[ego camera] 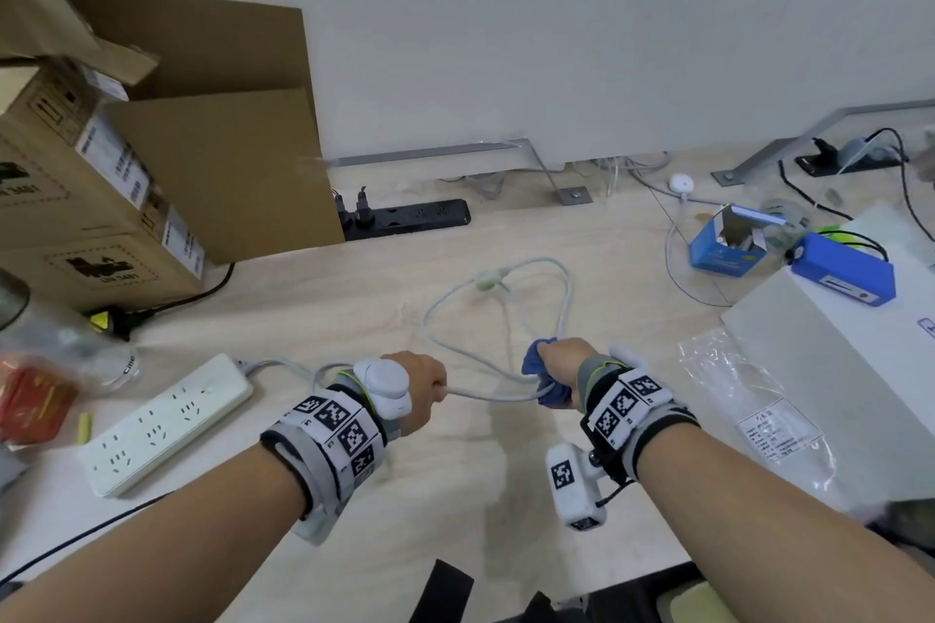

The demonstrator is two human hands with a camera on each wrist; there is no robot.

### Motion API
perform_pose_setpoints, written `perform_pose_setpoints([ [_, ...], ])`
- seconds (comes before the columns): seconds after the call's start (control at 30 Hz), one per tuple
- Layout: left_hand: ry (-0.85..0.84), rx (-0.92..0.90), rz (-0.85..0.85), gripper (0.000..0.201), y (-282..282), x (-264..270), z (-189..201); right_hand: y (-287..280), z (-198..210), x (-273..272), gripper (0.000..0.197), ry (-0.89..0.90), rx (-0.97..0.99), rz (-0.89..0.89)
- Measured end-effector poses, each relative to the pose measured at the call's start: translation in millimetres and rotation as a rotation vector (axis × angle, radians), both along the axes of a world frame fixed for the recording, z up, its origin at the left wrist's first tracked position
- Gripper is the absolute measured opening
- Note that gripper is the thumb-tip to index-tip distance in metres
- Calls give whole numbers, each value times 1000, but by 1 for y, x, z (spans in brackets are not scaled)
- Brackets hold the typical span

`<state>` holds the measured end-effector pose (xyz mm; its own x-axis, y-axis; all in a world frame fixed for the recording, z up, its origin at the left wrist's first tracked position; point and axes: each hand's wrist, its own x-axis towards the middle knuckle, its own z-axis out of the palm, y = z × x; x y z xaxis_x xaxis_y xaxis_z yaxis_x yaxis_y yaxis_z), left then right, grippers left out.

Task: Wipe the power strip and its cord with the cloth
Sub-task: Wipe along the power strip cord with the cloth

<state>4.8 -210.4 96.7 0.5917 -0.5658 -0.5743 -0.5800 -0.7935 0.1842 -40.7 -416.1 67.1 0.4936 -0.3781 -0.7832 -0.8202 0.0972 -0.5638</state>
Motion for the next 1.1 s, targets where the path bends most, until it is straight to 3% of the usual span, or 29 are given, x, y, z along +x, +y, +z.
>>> perform_pose_setpoints([
  [0.1, 35, -68, 60, 20, 9, 0, -4, -3, 13, 10, 29, -202, -88, -95],
  [0.17, 0, -170, 116, 20, 9, 1, -4, -8, 19, 9, 28, -242, -108, -191],
  [0.27, 49, -29, 28, 22, 2, 0, 0, -3, 3, -1, 29, -62, -111, 74],
  [0.33, 99, -6, 16, 23, 5, -3, -3, 0, 3, 0, 24, -151, -35, 97],
  [0.4, 145, -141, 111, 23, 12, -4, -10, -4, 10, 7, 22, -359, 24, -135],
  [0.47, 142, -267, 186, 23, 13, -4, -11, -10, 15, 12, 23, -352, -21, -287],
  [0.57, 135, -215, 137, 26, 10, 1, -11, -11, 4, 6, 25, -145, -151, -3],
  [0.7, 109, -195, 121, 29, 16, 19, -18, -16, 3, 2, 24, -220, -238, 292],
  [0.87, -35, -268, 249, 36, 1, 48, -27, -28, 7, -17, 26, -293, -295, 447],
  [0.97, -97, -137, 181, 43, -20, 54, -34, -31, 10, -25, 26, -333, -275, 484],
  [1.1, -62, 29, 68, 46, -40, 58, -44, -28, 14, -28, 22, -383, -250, 487],
])
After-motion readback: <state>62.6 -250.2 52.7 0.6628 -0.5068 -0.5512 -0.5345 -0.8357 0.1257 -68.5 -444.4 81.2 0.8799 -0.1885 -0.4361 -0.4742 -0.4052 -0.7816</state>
